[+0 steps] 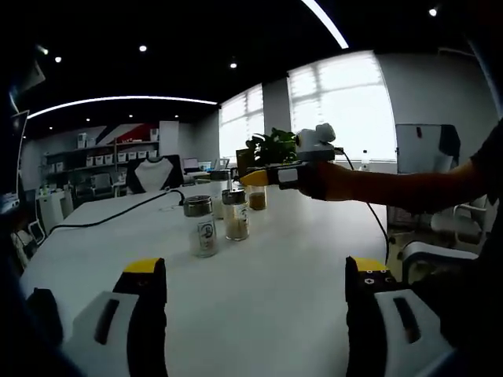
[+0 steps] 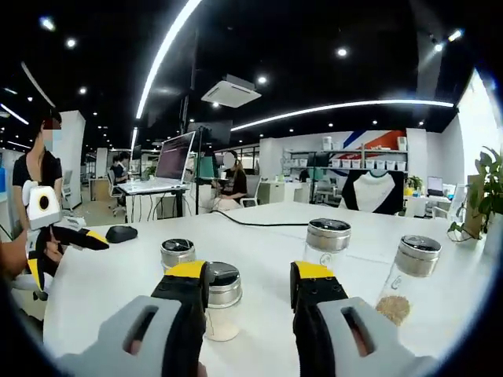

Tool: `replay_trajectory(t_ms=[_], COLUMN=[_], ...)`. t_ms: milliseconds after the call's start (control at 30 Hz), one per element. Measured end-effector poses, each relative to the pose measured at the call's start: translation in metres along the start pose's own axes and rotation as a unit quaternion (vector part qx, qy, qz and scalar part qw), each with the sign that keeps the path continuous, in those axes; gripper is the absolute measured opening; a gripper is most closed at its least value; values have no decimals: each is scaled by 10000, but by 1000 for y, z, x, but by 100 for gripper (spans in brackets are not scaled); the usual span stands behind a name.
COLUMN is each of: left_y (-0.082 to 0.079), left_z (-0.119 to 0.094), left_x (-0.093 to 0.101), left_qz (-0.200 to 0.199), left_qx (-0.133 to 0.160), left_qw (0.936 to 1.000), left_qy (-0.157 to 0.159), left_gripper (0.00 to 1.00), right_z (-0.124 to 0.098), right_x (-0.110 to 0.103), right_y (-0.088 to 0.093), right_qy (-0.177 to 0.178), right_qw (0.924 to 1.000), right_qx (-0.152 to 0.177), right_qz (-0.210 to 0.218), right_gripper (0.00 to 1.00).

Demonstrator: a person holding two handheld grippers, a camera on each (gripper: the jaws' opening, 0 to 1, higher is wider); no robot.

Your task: Rotate the seasoning bottle until the label or dispensing opening points toward the visible target arrow and the bottle remains upright within the marked orientation range

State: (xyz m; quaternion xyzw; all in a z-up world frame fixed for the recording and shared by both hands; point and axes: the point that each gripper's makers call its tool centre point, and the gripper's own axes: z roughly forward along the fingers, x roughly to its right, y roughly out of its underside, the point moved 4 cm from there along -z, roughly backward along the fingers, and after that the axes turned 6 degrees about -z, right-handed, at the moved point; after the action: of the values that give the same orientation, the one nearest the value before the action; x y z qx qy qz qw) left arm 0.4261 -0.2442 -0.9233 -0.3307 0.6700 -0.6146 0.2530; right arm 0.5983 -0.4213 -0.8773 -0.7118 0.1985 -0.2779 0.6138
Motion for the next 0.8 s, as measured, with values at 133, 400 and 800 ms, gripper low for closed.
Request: replay_trajectory(t_ms=[133,400,800], left_y=[2,1,0], left_z=[1,-1,-4], left_x=[0,0,-5], left_qz=[-6,38,5], left_qx=[-37,-49,-4], left_qw=[10000,10000,10000], left_qy=[12,8,-50], left_gripper=[100,100,99], right_z=[6,15,41], right_x=[12,43,64], right_y=[-1,2,12], right_qy=[219,977,1392], right_qw=[9997,9949,9899], right_qx=[-61,-171,-252], right_qz=[-81,-167,-44], right_gripper=[40,40,53])
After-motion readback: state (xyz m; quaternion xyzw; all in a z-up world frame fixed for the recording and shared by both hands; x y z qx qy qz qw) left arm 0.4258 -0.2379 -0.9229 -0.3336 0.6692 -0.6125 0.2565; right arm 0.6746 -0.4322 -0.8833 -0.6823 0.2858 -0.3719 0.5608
